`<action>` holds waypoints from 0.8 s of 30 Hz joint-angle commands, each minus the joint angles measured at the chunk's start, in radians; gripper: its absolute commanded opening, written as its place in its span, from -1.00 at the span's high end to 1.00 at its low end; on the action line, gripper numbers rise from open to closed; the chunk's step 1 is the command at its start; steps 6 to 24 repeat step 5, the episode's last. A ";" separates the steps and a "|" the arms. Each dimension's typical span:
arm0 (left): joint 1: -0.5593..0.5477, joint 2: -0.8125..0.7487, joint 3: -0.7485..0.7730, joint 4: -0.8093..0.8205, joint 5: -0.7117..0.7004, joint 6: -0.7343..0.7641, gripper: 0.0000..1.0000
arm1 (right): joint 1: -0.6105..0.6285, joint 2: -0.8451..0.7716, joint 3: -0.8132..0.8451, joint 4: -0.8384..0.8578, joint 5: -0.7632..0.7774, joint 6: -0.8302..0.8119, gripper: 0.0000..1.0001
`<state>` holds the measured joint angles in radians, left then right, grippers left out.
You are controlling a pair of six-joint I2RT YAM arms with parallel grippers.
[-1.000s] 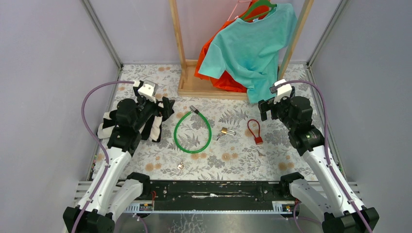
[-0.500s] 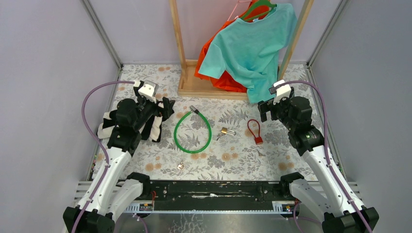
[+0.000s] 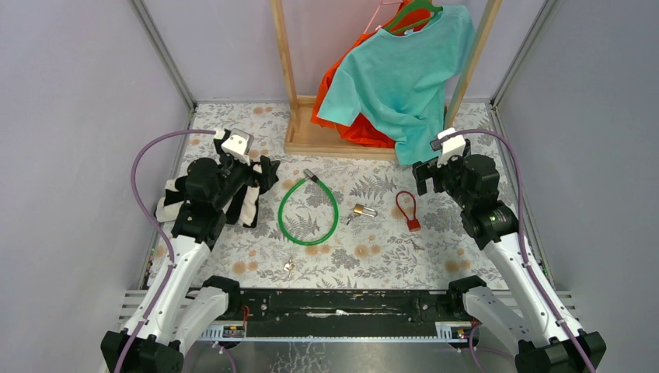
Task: Lock with the key
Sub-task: Reset both arms
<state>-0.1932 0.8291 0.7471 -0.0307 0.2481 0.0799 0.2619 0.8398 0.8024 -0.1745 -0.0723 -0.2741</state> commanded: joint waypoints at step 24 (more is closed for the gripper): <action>0.011 0.001 0.005 0.007 0.014 0.014 -1.00 | -0.004 -0.002 0.001 0.034 0.000 -0.013 -0.98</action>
